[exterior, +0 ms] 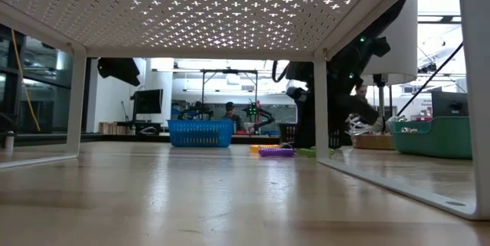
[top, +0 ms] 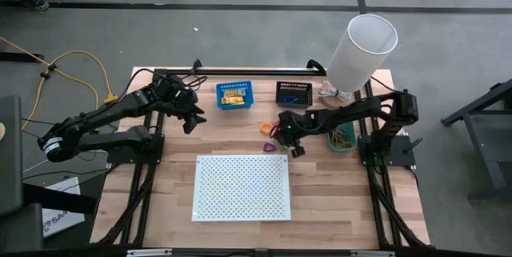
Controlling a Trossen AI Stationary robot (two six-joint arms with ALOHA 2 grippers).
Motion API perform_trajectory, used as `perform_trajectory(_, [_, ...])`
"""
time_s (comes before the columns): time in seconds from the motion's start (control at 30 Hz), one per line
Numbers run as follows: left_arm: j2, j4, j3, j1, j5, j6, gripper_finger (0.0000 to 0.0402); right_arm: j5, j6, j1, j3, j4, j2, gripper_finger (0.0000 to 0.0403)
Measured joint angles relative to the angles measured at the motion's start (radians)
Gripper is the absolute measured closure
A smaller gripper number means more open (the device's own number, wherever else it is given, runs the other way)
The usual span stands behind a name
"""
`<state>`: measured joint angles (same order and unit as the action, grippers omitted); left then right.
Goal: Pick & Place Office Desk Supplies
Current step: Put the black spring keychain into the black bin
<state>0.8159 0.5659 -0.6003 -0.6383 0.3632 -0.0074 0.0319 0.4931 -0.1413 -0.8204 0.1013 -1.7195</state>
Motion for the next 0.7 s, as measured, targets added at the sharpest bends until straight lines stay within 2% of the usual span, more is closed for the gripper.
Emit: perform_trajectory(0.7, [0.0,0.0,0.0,0.0,0.0,0.0,0.0206,-0.007,-0.018,-0.012,0.001,0.0,-0.002,0.0314])
